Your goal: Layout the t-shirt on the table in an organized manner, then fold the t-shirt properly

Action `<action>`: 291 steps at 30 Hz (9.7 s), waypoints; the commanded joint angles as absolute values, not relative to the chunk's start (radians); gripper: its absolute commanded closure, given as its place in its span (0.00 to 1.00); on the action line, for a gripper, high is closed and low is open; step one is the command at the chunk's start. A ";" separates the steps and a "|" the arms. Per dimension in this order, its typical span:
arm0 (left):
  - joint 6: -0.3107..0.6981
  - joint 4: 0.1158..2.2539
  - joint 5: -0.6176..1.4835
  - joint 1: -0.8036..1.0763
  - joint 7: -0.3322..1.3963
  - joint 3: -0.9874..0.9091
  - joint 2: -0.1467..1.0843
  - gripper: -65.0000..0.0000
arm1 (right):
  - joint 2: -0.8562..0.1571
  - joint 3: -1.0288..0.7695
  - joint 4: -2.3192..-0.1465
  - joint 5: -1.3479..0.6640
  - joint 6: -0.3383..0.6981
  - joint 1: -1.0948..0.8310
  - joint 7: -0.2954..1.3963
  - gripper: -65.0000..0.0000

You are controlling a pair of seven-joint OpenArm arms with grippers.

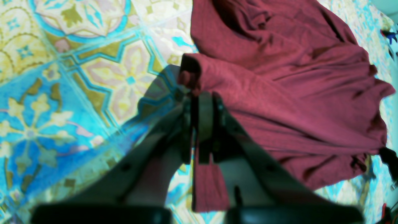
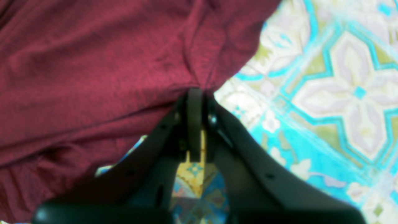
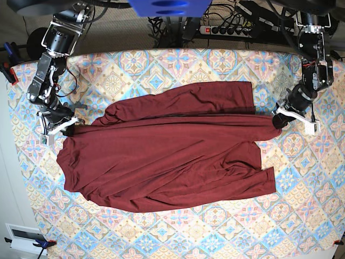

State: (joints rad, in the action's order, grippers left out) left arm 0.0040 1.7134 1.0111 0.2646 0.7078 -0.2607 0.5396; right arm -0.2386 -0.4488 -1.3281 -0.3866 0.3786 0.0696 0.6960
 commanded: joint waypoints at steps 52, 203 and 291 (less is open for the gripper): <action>0.087 1.827 0.928 0.216 1.046 -0.337 0.595 0.63 | -0.369 -0.570 -1.353 -0.312 0.378 0.038 0.667 1.00; 0.077 1.053 0.412 -0.435 0.697 -0.154 0.280 0.70 | -0.344 -0.568 -1.428 -0.314 0.378 0.041 0.707 1.00; -0.119 1.288 0.707 -0.157 0.797 -0.105 0.328 0.67 | -0.288 -0.567 -1.503 -0.315 0.380 -0.008 0.736 1.00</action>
State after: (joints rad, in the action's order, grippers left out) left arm -0.1272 1.2770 0.6895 -0.1459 0.7654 -0.1070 0.3298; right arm -0.2691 -0.5621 -1.4841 -0.3031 0.3782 -0.0223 0.7563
